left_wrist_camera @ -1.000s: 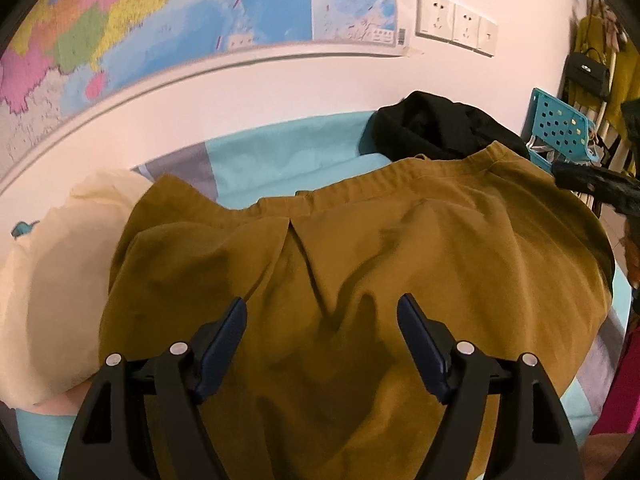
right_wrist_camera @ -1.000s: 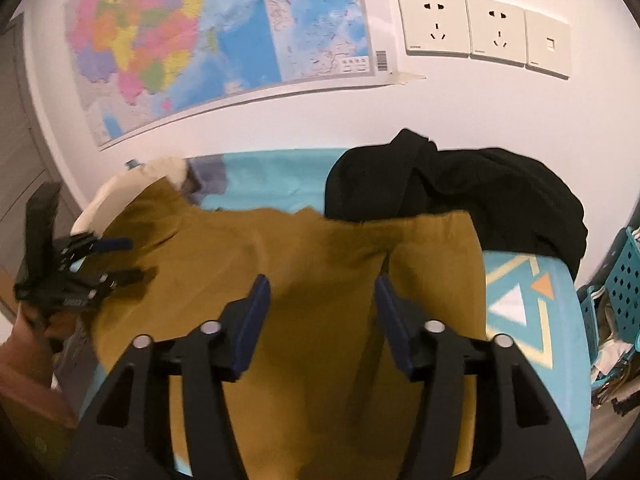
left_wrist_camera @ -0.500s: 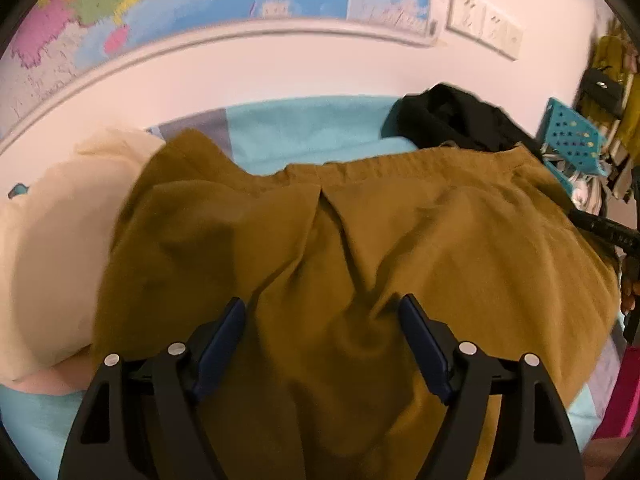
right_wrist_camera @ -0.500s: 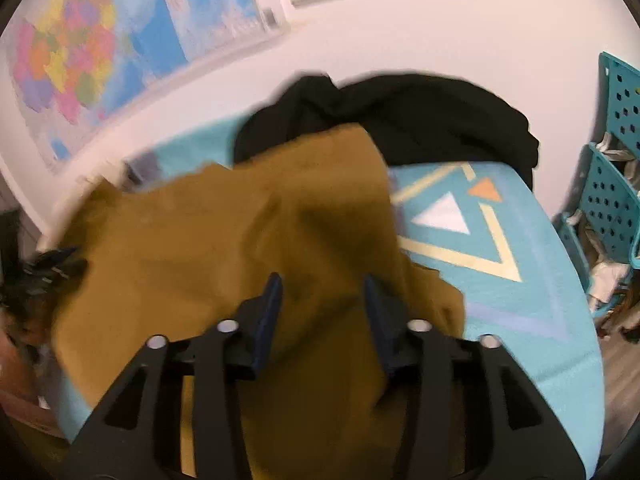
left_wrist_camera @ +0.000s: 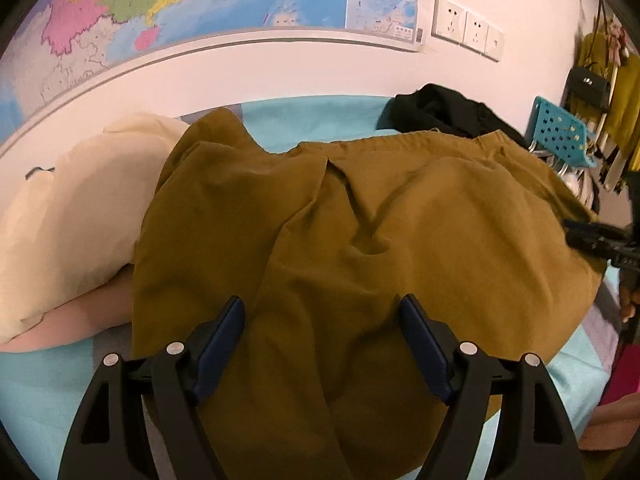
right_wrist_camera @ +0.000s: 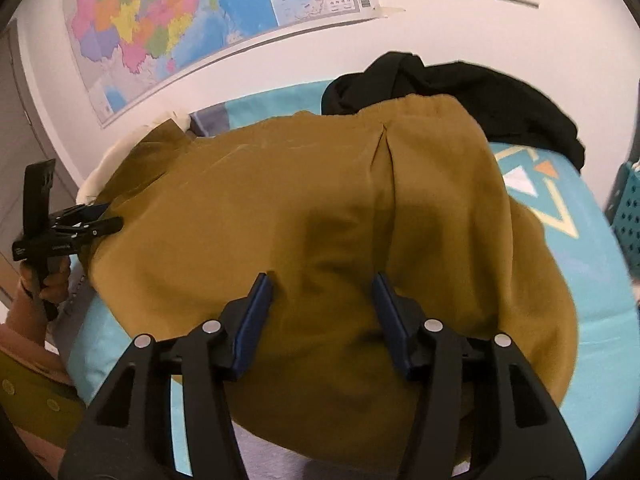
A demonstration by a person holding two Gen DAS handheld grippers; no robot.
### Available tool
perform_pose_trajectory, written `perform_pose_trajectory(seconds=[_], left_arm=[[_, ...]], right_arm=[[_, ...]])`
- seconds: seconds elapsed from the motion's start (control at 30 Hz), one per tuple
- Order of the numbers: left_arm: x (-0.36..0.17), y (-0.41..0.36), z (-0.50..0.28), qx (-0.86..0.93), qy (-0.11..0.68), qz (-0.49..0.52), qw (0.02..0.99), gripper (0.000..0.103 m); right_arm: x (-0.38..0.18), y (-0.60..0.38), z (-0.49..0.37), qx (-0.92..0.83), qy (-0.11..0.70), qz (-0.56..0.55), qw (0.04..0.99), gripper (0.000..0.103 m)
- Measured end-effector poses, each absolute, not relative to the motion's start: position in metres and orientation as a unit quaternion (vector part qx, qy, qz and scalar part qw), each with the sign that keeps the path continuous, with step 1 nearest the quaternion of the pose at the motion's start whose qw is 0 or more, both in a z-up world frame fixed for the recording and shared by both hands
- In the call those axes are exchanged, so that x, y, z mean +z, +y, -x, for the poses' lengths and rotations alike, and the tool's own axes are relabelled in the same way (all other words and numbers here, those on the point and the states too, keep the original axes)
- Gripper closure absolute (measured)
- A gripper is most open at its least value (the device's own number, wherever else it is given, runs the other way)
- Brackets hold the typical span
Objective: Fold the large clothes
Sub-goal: 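Grasp the folded jacket with the left gripper and pull it toward the pillow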
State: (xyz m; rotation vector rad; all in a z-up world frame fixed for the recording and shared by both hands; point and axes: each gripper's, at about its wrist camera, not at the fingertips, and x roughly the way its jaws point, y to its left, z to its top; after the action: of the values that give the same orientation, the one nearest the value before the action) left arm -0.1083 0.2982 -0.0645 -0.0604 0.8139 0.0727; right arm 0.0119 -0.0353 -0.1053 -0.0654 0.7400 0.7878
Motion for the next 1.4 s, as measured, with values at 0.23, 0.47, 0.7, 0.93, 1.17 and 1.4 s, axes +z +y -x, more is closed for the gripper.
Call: perform_pose_trajectory(seconds=[0.23, 0.47, 0.7, 0.93, 1.17, 1.4], left_arm=[[-0.04, 0.315, 0.153, 0.023, 0.351, 0.059, 0.934, 0.026], [-0.049, 0.336, 0.186, 0.058, 0.365, 0.067, 0.927, 0.026], [-0.073, 0.345, 0.196, 0.026, 0.386, 0.109, 0.916, 0.083], [-0.059, 0.354, 0.207, 0.021, 0.389, 0.11, 0.914, 0.097], [-0.064, 0.353, 0.204, 0.056, 0.391, 0.116, 0.911, 0.075], [-0.058, 0.349, 0.211, 0.077, 0.385, 0.122, 0.912, 0.038]], right_arm=[[-0.066, -0.027, 0.024, 0.428, 0.294, 0.031, 0.854, 0.041], [-0.073, 0.031, 0.052, 0.515, 0.285, 0.083, 0.804, 0.038], [-0.111, 0.042, 0.033, 0.496, 0.34, 0.08, 0.795, 0.043], [-0.105, 0.038, 0.037, 0.48, 0.336, 0.087, 0.806, 0.042], [-0.077, 0.065, 0.078, 0.512, 0.264, 0.158, 0.802, 0.03], [-0.088, 0.138, 0.124, 0.563, 0.226, 0.274, 0.746, 0.024]])
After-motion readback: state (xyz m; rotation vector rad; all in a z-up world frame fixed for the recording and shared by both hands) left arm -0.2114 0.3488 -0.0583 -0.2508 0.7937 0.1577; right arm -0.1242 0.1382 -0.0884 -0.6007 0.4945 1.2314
